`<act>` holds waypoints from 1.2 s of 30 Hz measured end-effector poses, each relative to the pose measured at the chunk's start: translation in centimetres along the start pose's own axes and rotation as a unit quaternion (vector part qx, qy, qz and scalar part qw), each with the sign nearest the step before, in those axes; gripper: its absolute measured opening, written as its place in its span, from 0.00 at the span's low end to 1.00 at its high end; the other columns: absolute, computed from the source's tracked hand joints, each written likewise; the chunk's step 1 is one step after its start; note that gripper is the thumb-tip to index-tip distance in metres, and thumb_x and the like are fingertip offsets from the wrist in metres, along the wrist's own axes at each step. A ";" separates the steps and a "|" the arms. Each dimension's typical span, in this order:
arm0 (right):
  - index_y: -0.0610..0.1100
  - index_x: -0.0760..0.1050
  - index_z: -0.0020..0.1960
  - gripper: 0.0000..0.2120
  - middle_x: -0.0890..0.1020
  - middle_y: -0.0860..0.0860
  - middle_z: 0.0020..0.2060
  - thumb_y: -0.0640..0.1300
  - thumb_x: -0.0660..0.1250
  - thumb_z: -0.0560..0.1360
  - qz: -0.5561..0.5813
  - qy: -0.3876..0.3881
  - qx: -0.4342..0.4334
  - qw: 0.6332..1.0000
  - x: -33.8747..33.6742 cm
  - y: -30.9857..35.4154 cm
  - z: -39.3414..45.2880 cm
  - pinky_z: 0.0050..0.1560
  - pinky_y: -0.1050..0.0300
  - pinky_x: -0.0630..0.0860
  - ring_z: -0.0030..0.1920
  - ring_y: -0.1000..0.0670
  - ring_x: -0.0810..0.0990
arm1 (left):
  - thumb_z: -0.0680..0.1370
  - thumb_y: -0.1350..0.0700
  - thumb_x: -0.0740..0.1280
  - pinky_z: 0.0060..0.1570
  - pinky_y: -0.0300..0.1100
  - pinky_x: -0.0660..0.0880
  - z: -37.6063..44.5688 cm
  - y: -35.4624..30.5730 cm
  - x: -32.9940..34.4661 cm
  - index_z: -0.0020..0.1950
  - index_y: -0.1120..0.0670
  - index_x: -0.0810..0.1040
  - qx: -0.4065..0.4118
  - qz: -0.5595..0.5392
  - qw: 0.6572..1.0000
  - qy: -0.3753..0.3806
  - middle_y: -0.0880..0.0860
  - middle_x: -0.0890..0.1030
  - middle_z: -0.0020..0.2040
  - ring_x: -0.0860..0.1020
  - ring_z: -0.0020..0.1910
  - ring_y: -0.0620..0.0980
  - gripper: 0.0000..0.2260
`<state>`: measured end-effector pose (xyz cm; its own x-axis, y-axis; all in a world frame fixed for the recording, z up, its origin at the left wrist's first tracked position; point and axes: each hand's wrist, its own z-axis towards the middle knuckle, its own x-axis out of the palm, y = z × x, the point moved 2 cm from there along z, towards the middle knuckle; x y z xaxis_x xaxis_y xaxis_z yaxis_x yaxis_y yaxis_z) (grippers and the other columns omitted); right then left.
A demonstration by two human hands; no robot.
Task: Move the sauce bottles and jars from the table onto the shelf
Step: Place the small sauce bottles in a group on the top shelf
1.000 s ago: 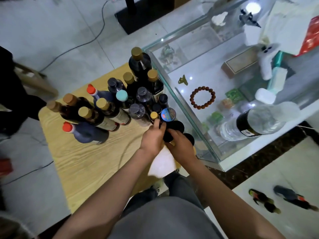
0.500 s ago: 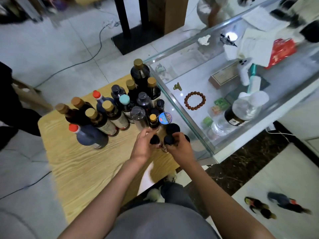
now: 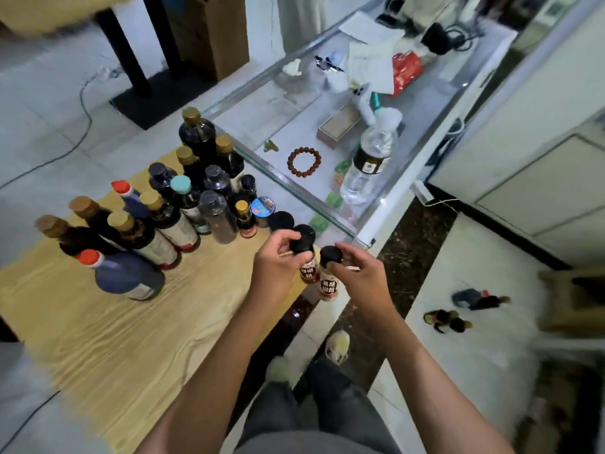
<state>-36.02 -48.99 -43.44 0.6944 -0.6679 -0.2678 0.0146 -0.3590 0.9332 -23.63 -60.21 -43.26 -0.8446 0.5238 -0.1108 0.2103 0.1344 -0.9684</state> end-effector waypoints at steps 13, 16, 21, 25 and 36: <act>0.41 0.80 0.60 0.18 0.85 0.57 0.45 0.31 0.72 0.72 0.126 -0.240 -0.033 0.962 -21.8 -0.6 -13.0 0.47 0.71 0.75 0.45 0.65 0.82 | 0.73 0.63 0.73 0.52 0.37 0.77 -10.8 -7.6 19.1 0.51 0.43 0.81 0.143 0.043 0.957 0.249 0.46 0.84 0.50 0.82 0.50 0.43 0.15; 0.44 0.81 0.59 0.17 0.85 0.57 0.44 0.32 0.72 0.72 0.130 -0.285 -0.044 0.949 -28.2 -1.8 -17.7 0.42 0.70 0.76 0.42 0.61 0.82 | 0.73 0.61 0.73 0.55 0.40 0.77 -16.1 -9.3 25.2 0.54 0.47 0.81 0.176 0.050 0.935 0.302 0.48 0.84 0.52 0.82 0.52 0.45 0.13; 0.49 0.80 0.56 0.16 0.85 0.55 0.45 0.33 0.72 0.72 0.150 -0.374 -0.058 0.913 -39.2 -3.7 -26.5 0.49 0.59 0.79 0.43 0.54 0.84 | 0.74 0.61 0.73 0.52 0.36 0.77 -26.5 -12.0 35.8 0.54 0.47 0.82 0.223 0.046 0.894 0.386 0.46 0.84 0.50 0.82 0.49 0.42 0.12; 0.41 0.80 0.59 0.16 0.86 0.53 0.44 0.31 0.71 0.72 0.151 -0.436 -0.080 0.884 -48.0 -4.5 -33.6 0.48 0.65 0.78 0.44 0.59 0.83 | 0.74 0.62 0.72 0.51 0.34 0.76 -34.8 -14.4 44.2 0.55 0.50 0.82 0.268 0.034 0.854 0.445 0.48 0.84 0.49 0.82 0.48 0.41 0.11; 0.43 0.81 0.58 0.14 0.86 0.52 0.45 0.35 0.71 0.74 0.073 -0.613 -0.159 0.770 -66.7 -3.5 -50.1 0.51 0.59 0.80 0.45 0.55 0.84 | 0.75 0.57 0.72 0.55 0.49 0.79 -54.7 -22.0 61.5 0.56 0.48 0.81 0.359 -0.040 0.751 0.552 0.49 0.84 0.52 0.82 0.52 0.47 0.11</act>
<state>-46.33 29.46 -16.87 -0.4939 -0.8695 0.0030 0.3109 -0.1734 0.9345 -53.25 15.02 -16.55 0.1671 0.9700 -0.1764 -0.4746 -0.0777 -0.8768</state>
